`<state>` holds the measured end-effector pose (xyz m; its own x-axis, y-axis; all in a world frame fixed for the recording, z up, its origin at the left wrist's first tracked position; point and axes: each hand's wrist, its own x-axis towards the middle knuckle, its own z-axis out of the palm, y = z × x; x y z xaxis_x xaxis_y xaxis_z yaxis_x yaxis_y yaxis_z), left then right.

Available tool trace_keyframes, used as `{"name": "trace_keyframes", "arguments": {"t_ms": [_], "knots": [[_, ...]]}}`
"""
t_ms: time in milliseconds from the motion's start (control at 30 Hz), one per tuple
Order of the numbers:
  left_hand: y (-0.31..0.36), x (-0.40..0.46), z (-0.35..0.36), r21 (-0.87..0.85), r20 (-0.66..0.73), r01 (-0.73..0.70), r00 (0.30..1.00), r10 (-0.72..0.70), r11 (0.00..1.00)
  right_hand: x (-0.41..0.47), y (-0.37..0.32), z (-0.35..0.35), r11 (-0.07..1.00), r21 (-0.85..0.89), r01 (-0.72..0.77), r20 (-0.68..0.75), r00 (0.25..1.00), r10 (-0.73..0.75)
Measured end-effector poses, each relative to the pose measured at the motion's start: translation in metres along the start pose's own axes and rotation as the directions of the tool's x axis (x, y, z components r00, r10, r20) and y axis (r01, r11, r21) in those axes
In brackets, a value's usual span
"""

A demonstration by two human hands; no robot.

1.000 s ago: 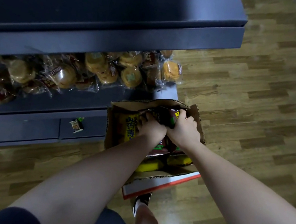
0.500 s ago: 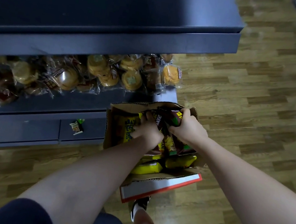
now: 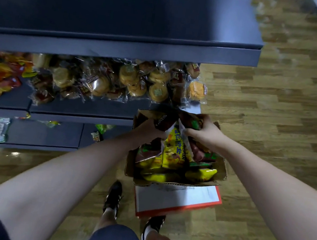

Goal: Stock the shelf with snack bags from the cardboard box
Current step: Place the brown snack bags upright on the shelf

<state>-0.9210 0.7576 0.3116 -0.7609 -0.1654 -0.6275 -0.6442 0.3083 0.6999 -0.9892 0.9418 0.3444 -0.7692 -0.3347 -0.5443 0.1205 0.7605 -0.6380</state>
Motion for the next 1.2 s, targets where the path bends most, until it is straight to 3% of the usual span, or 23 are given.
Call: {"name": "trace_keyframes", "arguments": {"t_ms": [133,267,400,567,867,1067,1200], "knots": [[0.012,-0.044,-0.028,-0.060,-0.067,-0.140,0.989,0.136,0.988,-0.017,-0.029,0.000,0.994,0.041,0.098,0.017,0.995,-0.099],[0.010,-0.088,-0.062,-0.123,-0.157,-0.200,0.971,0.180,0.972,-0.040,-0.069,0.003,0.962,0.060,0.266,0.035,0.963,-0.268],[0.003,-0.130,-0.092,-0.157,-0.261,-0.312,0.928,0.266,0.937,-0.064,-0.110,0.003,0.938,0.072,0.339,0.125,0.930,-0.345],[0.008,-0.172,-0.127,-0.083,-0.430,-0.457,0.818,0.382,0.886,-0.096,-0.163,0.005,0.899,0.089,0.429,0.174,0.882,-0.438],[0.028,-0.209,-0.188,0.036,-0.676,-0.642,0.549,0.492,0.766,-0.128,-0.260,0.023,0.774,0.188,0.605,0.086,0.775,-0.626],[0.042,-0.208,-0.250,0.155,-0.751,-0.627,0.427,0.503,0.763,-0.115,-0.318,0.041,0.725,0.231,0.649,-0.036,0.751,-0.660],[0.046,-0.191,-0.298,0.182,-0.789,-0.596,0.386,0.478,0.782,-0.096,-0.356,0.054,0.701,0.345,0.625,-0.162,0.775,-0.611]]}}
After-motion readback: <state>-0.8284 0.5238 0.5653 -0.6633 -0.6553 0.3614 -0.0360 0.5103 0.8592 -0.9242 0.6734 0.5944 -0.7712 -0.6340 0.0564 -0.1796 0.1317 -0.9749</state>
